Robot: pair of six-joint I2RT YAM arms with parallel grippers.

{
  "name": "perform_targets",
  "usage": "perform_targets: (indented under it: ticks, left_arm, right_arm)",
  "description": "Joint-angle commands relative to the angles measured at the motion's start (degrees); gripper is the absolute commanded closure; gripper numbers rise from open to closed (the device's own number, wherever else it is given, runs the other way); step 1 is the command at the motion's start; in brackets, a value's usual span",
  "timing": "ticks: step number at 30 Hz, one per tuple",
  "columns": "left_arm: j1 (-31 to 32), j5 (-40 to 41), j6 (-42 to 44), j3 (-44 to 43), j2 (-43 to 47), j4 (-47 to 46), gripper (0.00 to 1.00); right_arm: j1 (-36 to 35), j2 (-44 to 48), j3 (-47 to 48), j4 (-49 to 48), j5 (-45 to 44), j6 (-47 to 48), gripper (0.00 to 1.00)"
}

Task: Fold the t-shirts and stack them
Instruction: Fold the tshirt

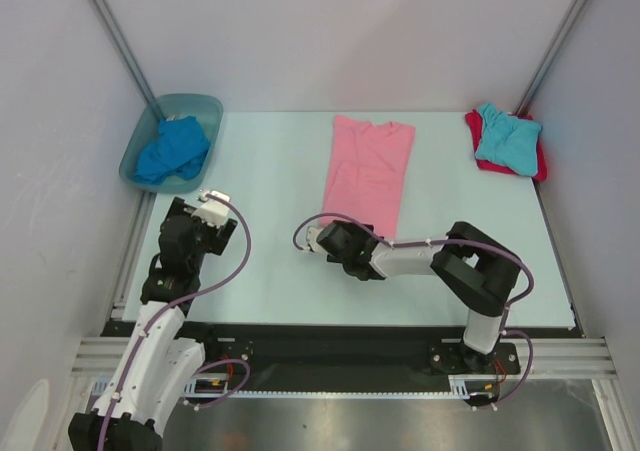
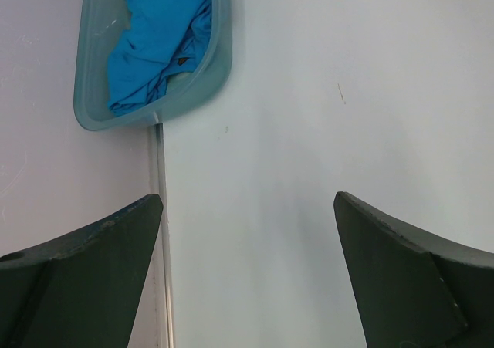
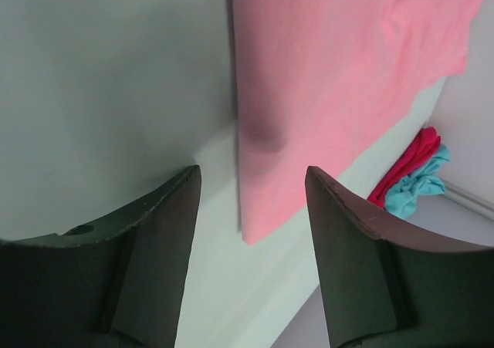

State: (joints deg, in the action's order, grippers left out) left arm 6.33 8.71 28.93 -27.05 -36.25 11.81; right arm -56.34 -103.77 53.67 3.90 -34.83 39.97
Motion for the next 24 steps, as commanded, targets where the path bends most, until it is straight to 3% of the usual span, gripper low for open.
perform_targets:
  ticks: [1, 9, 11, 13, 15, 16, 20, 24]
  left_arm:
    - [0.3, -1.0, -1.0, -0.8, 0.7, -0.6, 0.00]
    - [0.3, -1.0, -1.0, -0.9, 0.5, -0.6, 0.00]
    - [0.4, -1.1, -0.8, -0.7, 0.6, -0.6, 0.00]
    - [0.3, -1.2, -0.8, -0.7, 0.4, -0.7, 0.00]
    - [0.3, -0.9, -0.8, -0.8, 0.2, -0.7, 0.00]
    - [0.3, -1.1, -0.7, -0.9, 0.1, -0.7, 0.00]
    - [0.3, -1.1, -0.8, -0.8, 0.1, -0.8, 0.00]
    - [0.3, -0.9, -0.7, -0.8, -0.2, -1.1, 0.00]
  right_arm:
    - [0.4, -3.4, -1.6, -3.1, 0.3, 0.7, 0.37]
    - [1.7, -8.9, -3.0, -12.0, -2.1, 5.6, 0.39]
    - [2.0, -9.2, -3.0, -12.9, -2.2, 6.5, 0.49]
    - [2.5, -9.5, -2.8, -13.5, -2.0, 6.9, 0.80]
    - [2.8, -9.5, -2.7, -13.1, -2.1, 7.0, 0.97]
    - [2.8, -9.3, -2.8, -13.1, -2.1, 6.8, 1.00]
    - [1.8, -5.7, -2.3, -10.1, -1.5, 5.6, 1.00]
    - [0.0, 1.1, 2.6, 0.6, 1.5, 1.5, 1.00]
